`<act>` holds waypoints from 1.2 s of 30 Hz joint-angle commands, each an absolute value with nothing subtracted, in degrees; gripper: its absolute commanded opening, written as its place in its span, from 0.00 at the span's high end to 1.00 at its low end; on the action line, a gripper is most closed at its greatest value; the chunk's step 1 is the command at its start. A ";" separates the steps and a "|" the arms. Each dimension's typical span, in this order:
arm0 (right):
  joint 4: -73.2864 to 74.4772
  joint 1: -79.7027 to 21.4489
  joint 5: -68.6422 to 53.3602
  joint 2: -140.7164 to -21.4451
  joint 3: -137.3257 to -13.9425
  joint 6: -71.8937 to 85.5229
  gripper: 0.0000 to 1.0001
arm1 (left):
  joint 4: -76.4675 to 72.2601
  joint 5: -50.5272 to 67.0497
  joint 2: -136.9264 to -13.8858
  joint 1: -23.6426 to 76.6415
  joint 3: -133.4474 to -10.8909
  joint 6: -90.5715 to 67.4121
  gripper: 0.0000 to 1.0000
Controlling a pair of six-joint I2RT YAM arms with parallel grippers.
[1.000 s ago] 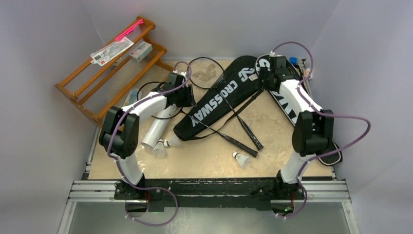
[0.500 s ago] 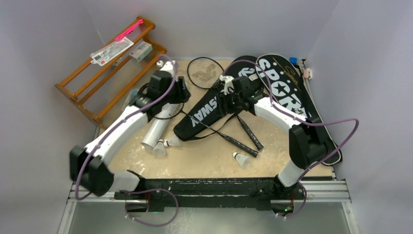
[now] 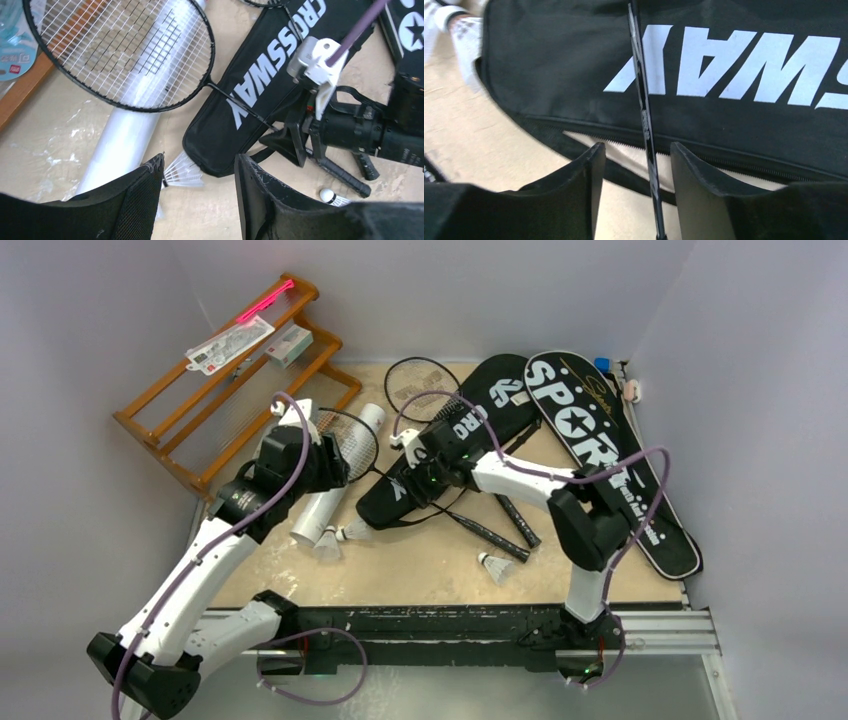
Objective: Pack up the badminton gear
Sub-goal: Pick up the racket from the center of the board, then place the racket at the center of the board.
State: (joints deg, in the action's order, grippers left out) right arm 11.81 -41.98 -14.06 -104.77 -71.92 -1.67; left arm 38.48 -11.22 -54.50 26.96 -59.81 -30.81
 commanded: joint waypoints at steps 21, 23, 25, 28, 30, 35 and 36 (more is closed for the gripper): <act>16.80 -41.99 14.08 -92.05 -84.33 -8.91 1.00 | 37.23 -0.72 -57.51 26.61 -61.21 -20.77 0.49; 19.62 -40.21 15.14 -89.68 -83.66 -5.24 1.00 | 36.63 1.81 -60.31 26.76 -61.93 -19.83 0.49; 23.29 -37.54 14.98 -87.07 -82.48 -0.07 1.00 | 36.29 1.93 -63.38 27.08 -62.70 -18.70 0.49; 27.87 -30.76 12.31 -82.84 -78.31 8.37 1.00 | 35.35 0.99 -68.35 29.11 -63.99 -18.31 0.49; 28.35 -25.58 9.17 -80.55 -74.07 10.54 1.00 | 34.59 -1.70 -71.44 31.97 -65.11 -19.65 0.50; 24.44 -18.84 7.84 -80.11 -67.71 13.42 1.00 | 28.63 -2.26 -75.75 35.75 -65.32 -24.28 0.50; 24.47 -17.86 10.25 -81.08 -67.76 14.69 1.00 | 27.45 -2.24 -76.62 36.24 -65.15 -24.34 0.50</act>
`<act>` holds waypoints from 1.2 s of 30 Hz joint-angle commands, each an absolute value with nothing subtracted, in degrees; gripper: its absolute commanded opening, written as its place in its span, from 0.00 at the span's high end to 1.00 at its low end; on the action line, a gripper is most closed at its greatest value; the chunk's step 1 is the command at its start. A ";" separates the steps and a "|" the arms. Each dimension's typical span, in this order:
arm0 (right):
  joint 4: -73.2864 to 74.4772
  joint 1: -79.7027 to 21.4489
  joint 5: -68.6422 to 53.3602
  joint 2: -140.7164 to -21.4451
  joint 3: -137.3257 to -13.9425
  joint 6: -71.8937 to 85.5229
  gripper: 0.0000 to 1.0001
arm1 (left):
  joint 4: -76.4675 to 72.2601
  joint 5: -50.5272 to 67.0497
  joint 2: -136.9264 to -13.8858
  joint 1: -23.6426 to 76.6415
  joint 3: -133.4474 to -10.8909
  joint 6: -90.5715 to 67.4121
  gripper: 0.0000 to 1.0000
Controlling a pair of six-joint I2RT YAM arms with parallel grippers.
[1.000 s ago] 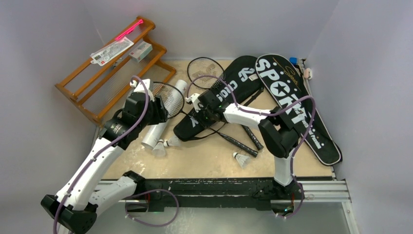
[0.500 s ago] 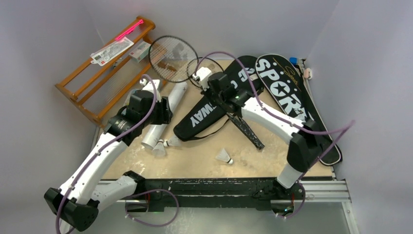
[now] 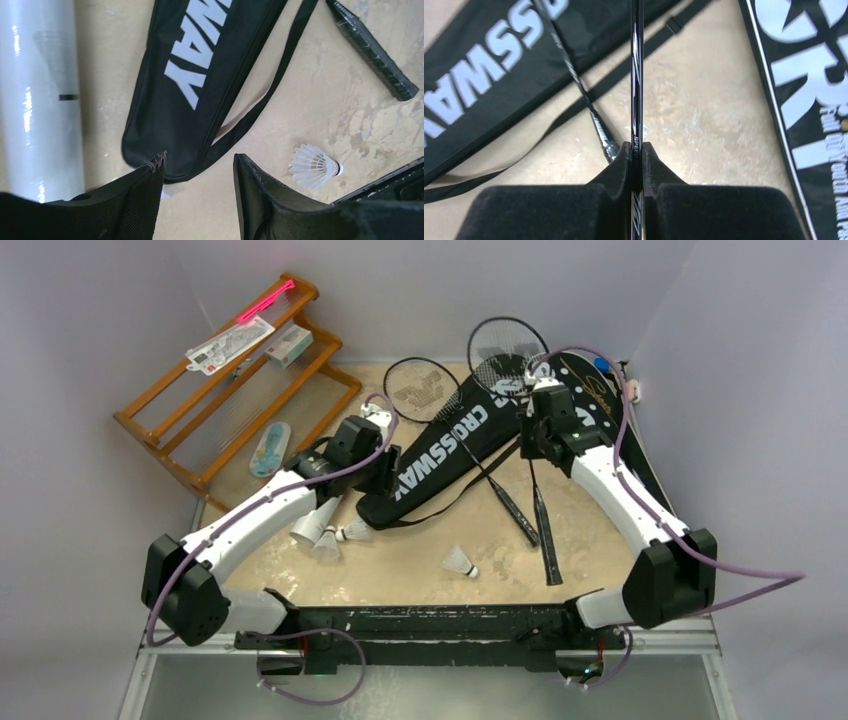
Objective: Pack up the badminton gear
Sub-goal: Place the racket at the center of the board.
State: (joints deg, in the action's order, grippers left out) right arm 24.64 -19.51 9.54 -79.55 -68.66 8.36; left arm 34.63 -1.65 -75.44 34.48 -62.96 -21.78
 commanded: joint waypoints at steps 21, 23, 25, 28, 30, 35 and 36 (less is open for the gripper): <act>30.34 -5.08 33.65 -99.74 -76.83 10.06 0.47 | 23.55 -9.11 -91.03 41.23 -68.99 -22.68 0.50; 27.12 -6.51 25.42 -95.76 -74.03 9.21 0.48 | 23.47 -8.92 -90.13 41.23 -68.62 -21.24 0.49; 22.58 -8.30 16.28 -92.89 -70.73 7.20 0.46 | 24.00 -8.94 -89.75 41.22 -68.72 -20.28 0.48; 16.62 -12.34 6.98 -91.94 -67.97 4.58 0.43 | 25.18 -9.56 -89.99 41.22 -69.33 -20.35 0.48; 16.36 -15.32 4.71 -93.92 -68.61 4.10 0.43 | 24.31 -9.47 -89.92 41.22 -68.71 -21.11 0.48; 15.82 -16.61 -4.29 -100.68 -70.95 4.07 0.48 | 22.85 -8.78 -89.91 41.22 -67.69 -22.04 0.48; 15.48 -16.78 -5.39 -101.49 -71.00 3.86 0.48 | 22.96 -9.02 -89.87 41.22 -67.60 -21.99 0.48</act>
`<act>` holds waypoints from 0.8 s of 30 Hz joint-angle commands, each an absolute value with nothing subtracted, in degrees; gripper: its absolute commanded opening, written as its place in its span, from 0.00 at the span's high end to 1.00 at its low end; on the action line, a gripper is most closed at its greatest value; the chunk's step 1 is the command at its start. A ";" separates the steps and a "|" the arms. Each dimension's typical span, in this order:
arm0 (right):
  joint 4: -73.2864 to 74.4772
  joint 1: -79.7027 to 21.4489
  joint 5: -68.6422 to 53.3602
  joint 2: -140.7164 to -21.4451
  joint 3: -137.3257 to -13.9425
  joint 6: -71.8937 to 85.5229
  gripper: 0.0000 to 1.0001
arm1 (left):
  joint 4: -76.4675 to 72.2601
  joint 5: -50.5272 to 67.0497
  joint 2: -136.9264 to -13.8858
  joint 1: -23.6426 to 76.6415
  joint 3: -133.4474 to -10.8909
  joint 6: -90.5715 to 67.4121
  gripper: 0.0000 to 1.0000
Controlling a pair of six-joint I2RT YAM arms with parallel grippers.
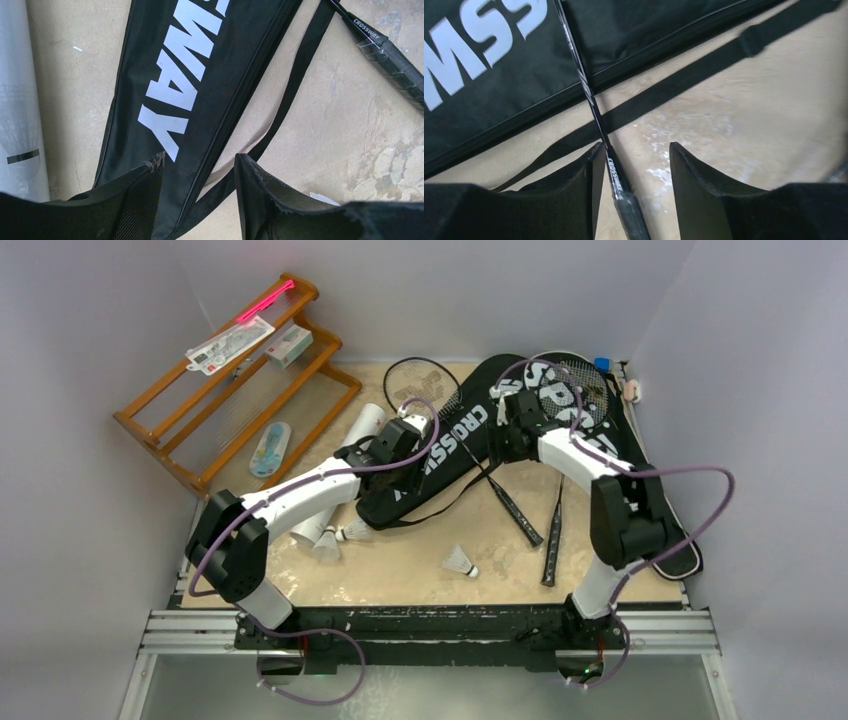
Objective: Pack up the badminton gear
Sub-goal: Pick up the racket from the center of the board.
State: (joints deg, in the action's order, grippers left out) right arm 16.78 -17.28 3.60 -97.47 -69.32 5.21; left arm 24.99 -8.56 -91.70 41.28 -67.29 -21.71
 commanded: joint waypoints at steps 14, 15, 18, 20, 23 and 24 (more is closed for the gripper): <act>19.36 -22.90 3.23 -112.81 -76.34 3.25 0.58 | 22.59 -10.27 -90.04 41.22 -67.06 -21.28 0.48; 19.65 -23.46 4.51 -113.07 -76.76 3.25 0.61 | 22.71 -10.41 -90.08 41.22 -67.10 -21.27 0.48; 19.13 -24.35 5.95 -112.10 -77.06 3.30 0.83 | 22.69 -10.69 -90.16 41.22 -67.19 -21.14 0.48; 18.07 -24.69 6.92 -109.40 -77.02 4.35 0.96 | 22.82 -11.08 -90.34 41.22 -67.31 -21.02 0.48; 17.60 -24.72 6.79 -104.45 -78.55 6.13 1.00 | 23.39 -12.30 -90.52 41.23 -67.81 -20.84 0.48; 17.59 -24.77 6.46 -102.80 -79.29 6.45 1.00 | 23.72 -12.64 -90.46 41.22 -67.91 -20.83 0.48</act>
State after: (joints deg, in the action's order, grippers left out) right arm 18.61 -24.99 4.03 -111.02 -75.61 4.05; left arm 24.69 -10.33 -91.70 41.28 -67.22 -21.63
